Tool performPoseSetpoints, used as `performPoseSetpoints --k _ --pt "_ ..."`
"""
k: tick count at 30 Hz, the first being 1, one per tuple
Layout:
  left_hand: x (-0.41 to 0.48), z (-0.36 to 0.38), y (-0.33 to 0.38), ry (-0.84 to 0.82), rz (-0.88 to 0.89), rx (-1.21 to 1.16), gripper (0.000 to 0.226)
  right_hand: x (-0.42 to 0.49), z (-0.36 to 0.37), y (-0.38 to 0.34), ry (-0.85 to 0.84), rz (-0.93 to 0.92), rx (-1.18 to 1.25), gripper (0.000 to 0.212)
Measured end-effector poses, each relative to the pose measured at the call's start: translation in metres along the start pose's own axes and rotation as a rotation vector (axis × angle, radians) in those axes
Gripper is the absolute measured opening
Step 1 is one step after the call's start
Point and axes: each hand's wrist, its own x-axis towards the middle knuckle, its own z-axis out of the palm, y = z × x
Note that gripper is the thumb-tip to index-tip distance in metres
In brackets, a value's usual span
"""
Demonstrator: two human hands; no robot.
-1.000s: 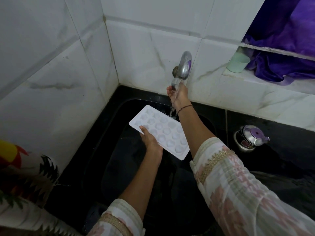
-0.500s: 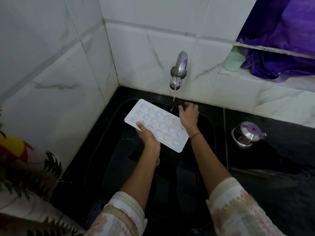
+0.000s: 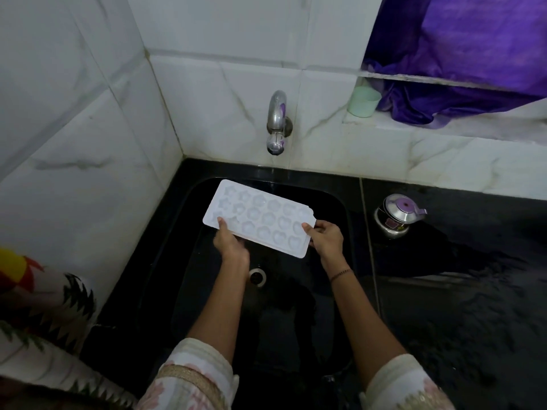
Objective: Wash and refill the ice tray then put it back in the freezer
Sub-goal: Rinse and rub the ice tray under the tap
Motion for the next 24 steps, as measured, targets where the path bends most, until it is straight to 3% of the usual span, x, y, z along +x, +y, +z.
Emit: performPoseSetpoints --k 4,14,19,24 --pt "0.015 -0.025 0.02 0.018 0.003 0.146 0.034 -0.003 -0.008 -0.004 0.016 -0.076 -0.093 0.023" --pt "0.03 -0.074 0.046 -0.112 0.296 0.834 0.03 -0.015 -0.011 -0.002 0.036 -0.227 -0.191 0.027" --pt "0.028 -0.087 0.044 -0.118 0.36 0.953 0.014 -0.031 -0.018 0.008 0.095 -0.274 -0.158 0.02" --pt "0.027 -0.104 0.04 -0.165 0.469 1.156 0.015 -0.05 -0.03 0.014 0.092 -0.317 -0.145 0.016"
